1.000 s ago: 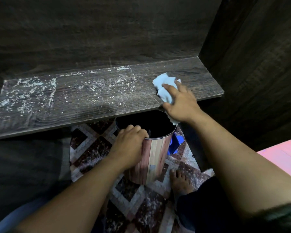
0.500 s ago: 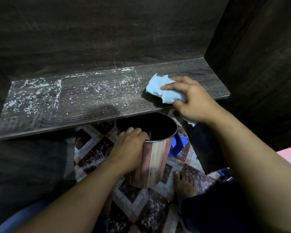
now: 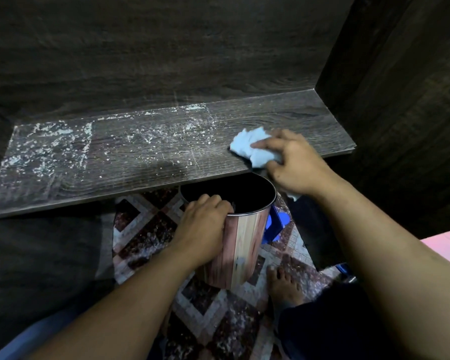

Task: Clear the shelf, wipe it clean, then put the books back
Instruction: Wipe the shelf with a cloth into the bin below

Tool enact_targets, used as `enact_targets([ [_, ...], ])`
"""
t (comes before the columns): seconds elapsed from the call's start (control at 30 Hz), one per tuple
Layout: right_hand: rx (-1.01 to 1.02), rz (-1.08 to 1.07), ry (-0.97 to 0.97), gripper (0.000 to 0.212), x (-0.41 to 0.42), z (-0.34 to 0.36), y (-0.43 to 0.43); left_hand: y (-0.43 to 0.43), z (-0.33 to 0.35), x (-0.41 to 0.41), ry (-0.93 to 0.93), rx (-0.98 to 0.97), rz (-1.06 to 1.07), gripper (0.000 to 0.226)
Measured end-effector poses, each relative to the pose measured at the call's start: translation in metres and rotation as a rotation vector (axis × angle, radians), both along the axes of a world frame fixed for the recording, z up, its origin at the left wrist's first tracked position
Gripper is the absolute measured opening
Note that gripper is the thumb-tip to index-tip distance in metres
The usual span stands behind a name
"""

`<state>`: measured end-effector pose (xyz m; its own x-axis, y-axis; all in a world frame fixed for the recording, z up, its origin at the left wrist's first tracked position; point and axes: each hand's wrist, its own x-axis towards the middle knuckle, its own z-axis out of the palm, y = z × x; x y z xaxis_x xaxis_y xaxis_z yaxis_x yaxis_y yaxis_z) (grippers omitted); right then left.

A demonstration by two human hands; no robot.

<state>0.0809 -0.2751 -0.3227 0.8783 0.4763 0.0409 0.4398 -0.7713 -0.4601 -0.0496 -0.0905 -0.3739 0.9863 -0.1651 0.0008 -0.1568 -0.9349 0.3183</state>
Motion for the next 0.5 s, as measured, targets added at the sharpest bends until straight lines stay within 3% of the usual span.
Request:
enact_targets([
  [0.07, 0.056, -0.160, -0.129, 0.057, 0.012, 0.005, -0.009, -0.002, -0.001, 0.002, 0.009, -0.001, 0.006, 0.030],
  [0.13, -0.018, -0.325, -0.186, 0.060, 0.028, 0.002, -0.025, -0.005, -0.002, 0.004, 0.004, 0.005, 0.014, 0.032],
  [0.23, -0.187, -0.461, -0.047, 0.070, 0.043, -0.018, -0.047, -0.008, -0.005, 0.005, -0.014, 0.005, 0.020, 0.035],
  [0.33, -0.127, -0.406, -0.006, 0.066, 0.042, -0.030, -0.039, -0.008, -0.007, 0.005, -0.019, 0.010, 0.015, 0.031],
  [0.5, -0.011, -0.093, -0.035, 0.053, 0.013, -0.020, 0.011, -0.008, -0.007, 0.006, -0.024, -0.001, 0.021, 0.024],
])
